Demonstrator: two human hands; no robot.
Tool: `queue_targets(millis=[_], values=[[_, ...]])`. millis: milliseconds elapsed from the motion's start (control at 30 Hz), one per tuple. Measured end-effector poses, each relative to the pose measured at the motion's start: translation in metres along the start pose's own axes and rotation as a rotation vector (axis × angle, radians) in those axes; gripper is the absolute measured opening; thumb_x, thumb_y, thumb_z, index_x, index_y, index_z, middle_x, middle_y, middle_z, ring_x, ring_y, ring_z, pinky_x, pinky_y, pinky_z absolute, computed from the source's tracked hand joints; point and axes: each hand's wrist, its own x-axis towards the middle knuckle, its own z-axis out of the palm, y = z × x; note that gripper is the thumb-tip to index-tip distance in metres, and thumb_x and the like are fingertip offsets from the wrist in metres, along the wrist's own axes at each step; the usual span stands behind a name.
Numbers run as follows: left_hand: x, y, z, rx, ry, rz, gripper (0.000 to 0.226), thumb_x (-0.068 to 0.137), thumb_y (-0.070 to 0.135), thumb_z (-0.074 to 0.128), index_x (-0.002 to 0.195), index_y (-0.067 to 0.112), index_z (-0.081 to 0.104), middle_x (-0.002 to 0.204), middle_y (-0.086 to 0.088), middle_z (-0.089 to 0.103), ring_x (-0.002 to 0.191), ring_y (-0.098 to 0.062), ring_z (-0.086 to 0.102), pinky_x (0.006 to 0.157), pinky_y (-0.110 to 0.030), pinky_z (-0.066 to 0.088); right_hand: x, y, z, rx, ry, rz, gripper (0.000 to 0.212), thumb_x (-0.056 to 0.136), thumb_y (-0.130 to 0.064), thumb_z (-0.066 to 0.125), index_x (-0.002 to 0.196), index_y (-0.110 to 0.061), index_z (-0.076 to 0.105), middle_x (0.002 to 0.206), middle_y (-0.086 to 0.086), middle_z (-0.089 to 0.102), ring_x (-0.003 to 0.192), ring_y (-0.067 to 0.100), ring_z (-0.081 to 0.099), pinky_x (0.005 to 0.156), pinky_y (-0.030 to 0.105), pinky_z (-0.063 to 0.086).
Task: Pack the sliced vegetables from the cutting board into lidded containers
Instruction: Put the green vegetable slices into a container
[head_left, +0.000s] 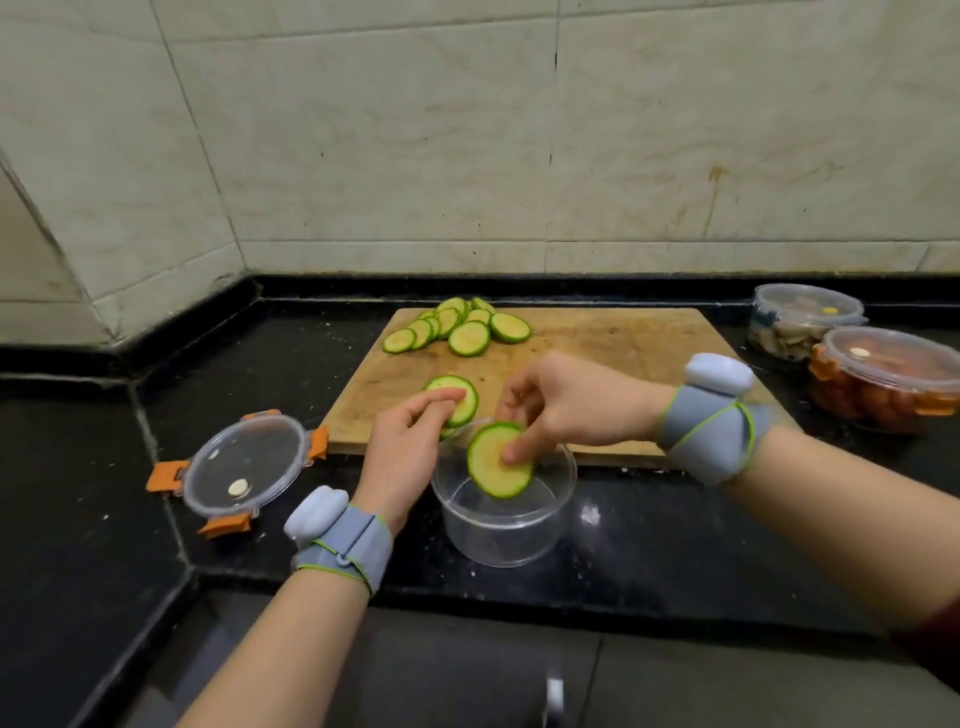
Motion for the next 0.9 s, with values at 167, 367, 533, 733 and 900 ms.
queue_targets(millis=[167, 367, 533, 733, 900], values=[[-0.013, 0.001, 0.002, 0.199, 0.005, 0.045, 0.026, 0.09, 0.011, 0.055, 0.107, 0.024, 0.069, 0.098, 0.005, 0.062, 0.094, -0.014, 0.057, 0.089, -0.037, 0.05, 0.003, -0.012, 0.025, -0.304, -0.136, 0.024, 0.019, 0.079, -0.016, 0.075, 0.096, -0.009, 0.069, 0.09, 0.009, 0.074, 0.063, 0.013, 0.062, 0.056, 0.015, 0.045], [-0.013, 0.001, -0.001, 0.356, 0.022, 0.077, 0.035, 0.089, 0.009, 0.052, 0.119, 0.022, 0.064, 0.072, 0.004, 0.059, 0.059, -0.015, 0.049, 0.064, -0.026, 0.04, 0.003, -0.011, 0.045, -0.589, -0.051, -0.005, 0.027, 0.077, -0.022, 0.074, 0.101, -0.011, 0.074, 0.095, 0.007, 0.074, 0.077, 0.02, 0.065, 0.065, 0.026, 0.049], [-0.016, 0.023, -0.013, 0.326, 0.015, 0.277, 0.067, 0.084, 0.003, 0.06, 0.14, 0.031, 0.036, 0.138, 0.008, 0.047, 0.121, -0.007, 0.046, 0.102, -0.025, 0.036, -0.01, -0.009, 0.021, -0.464, 0.187, -0.03, 0.014, 0.075, -0.025, 0.074, 0.08, -0.012, 0.074, 0.076, 0.002, 0.07, 0.071, 0.015, 0.061, 0.062, 0.026, 0.048], [-0.024, 0.058, -0.016, 0.404, -0.235, 0.097, 0.049, 0.076, 0.011, 0.076, 0.117, 0.019, 0.052, 0.069, 0.001, 0.062, 0.058, -0.008, 0.053, 0.054, -0.014, 0.044, -0.023, 0.014, -0.003, -0.206, 0.213, 0.075, 0.007, 0.072, -0.016, 0.077, 0.074, -0.014, 0.07, 0.065, -0.005, 0.061, 0.06, 0.007, 0.051, 0.059, 0.02, 0.042], [-0.028, 0.056, -0.001, 0.774, -0.366, 0.125, 0.042, 0.069, 0.029, 0.082, 0.102, 0.023, 0.056, 0.072, -0.001, 0.058, 0.062, -0.014, 0.051, 0.059, -0.029, 0.042, -0.026, 0.025, 0.0, -0.085, 0.21, 0.1, 0.009, 0.074, -0.013, 0.075, 0.08, -0.006, 0.072, 0.068, -0.003, 0.061, 0.062, 0.007, 0.05, 0.06, 0.019, 0.042]])
